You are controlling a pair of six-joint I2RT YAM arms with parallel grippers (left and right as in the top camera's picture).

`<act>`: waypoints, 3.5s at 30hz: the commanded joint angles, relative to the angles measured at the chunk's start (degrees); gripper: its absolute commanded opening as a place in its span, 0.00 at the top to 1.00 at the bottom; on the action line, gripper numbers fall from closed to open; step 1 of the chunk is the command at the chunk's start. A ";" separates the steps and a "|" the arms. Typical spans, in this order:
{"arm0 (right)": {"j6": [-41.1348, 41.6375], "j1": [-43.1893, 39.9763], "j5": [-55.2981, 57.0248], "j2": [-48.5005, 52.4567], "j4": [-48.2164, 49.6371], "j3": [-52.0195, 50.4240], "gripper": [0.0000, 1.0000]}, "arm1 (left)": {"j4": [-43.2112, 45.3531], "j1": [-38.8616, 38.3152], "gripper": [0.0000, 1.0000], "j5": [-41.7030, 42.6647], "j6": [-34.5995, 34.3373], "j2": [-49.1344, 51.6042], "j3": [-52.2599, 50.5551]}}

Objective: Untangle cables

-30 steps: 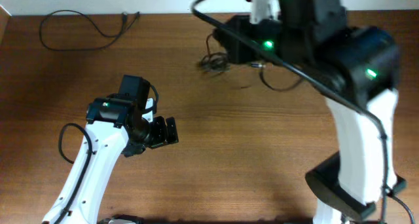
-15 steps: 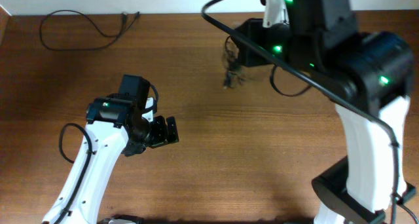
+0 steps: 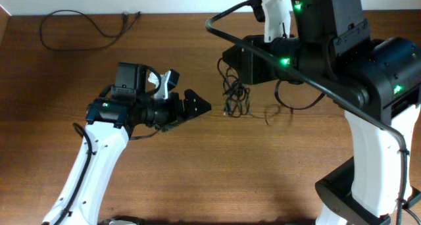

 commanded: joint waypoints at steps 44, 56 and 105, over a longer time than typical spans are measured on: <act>1.70 -2.03 0.09 0.76 -0.98 0.35 0.96 | 4.57 0.22 0.08 14.38 4.39 0.17 1.27; 2.25 -2.03 -0.55 0.76 0.96 0.35 0.96 | 3.28 -6.23 0.08 -6.32 -9.81 0.17 1.27; 2.54 -2.21 37.92 0.92 -4.02 0.35 0.96 | -15.52 -5.44 0.64 -55.95 -18.25 0.50 1.20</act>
